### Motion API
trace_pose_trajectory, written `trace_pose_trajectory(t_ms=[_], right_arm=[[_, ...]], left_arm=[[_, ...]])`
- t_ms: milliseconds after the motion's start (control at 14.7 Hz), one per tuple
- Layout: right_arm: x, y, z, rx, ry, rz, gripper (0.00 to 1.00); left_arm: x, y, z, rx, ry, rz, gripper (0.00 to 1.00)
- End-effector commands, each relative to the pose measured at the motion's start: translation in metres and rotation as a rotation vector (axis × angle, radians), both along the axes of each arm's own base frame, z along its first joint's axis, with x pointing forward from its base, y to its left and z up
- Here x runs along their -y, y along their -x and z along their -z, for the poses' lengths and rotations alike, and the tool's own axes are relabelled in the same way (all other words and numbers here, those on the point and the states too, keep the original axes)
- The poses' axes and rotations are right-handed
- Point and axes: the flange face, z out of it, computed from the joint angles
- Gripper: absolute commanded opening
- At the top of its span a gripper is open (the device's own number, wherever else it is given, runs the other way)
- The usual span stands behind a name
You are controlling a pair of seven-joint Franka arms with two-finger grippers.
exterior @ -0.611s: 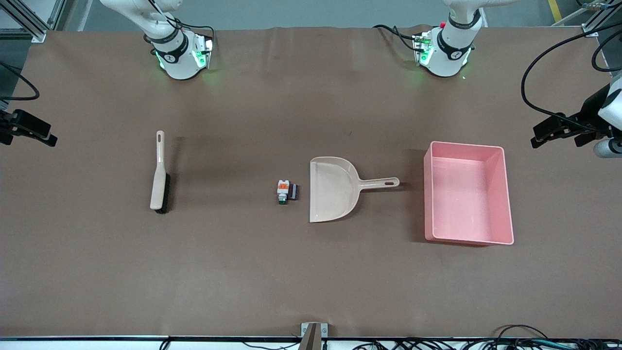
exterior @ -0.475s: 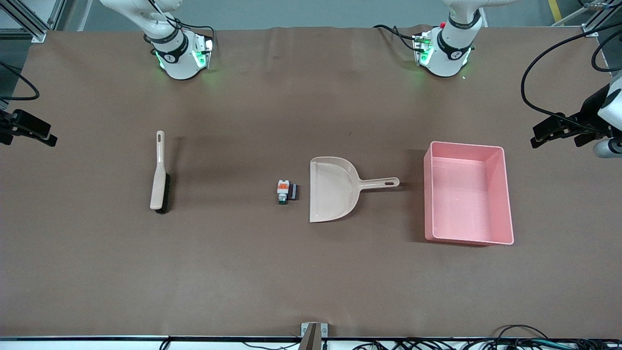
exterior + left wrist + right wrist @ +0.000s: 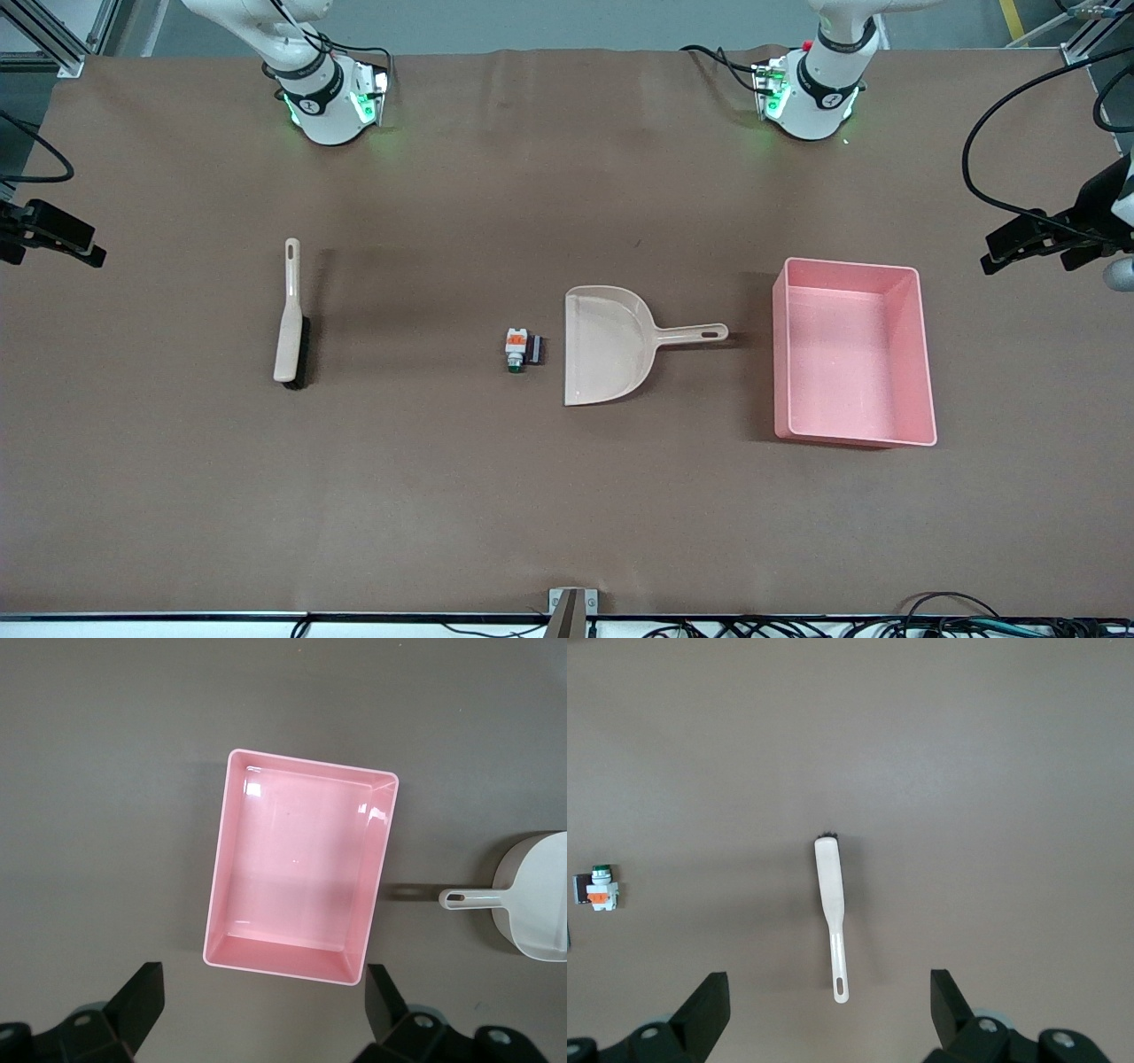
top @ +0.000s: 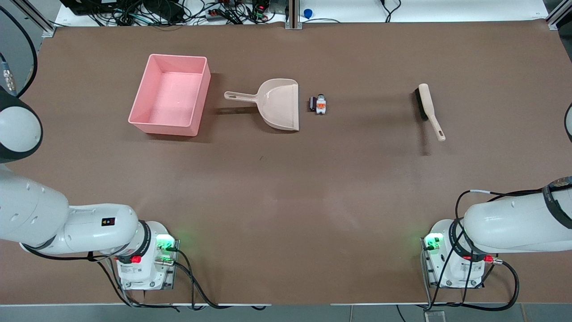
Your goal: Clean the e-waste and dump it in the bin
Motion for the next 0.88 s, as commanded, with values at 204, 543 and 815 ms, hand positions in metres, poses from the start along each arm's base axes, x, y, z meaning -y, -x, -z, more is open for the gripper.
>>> trace_pose_trajectory(t_ms=[204, 543, 815], right_arm=[[-0.005, 0.010, 0.035, -0.126, -0.001, -0.052, 1.00], [-0.021, 0.016, 0.133, -0.248, -0.014, -0.098, 1.00], [-0.031, 0.030, 0.204, -0.283, -0.015, -0.116, 1.00]], left_arm=[[0.081, -0.016, 0.043, -0.085, 0.027, 0.169, 1.00], [0.117, -0.037, 0.126, -0.198, 0.064, 0.741, 1.00], [0.150, -0.050, 0.169, -0.236, -0.102, 1.113, 1.00]])
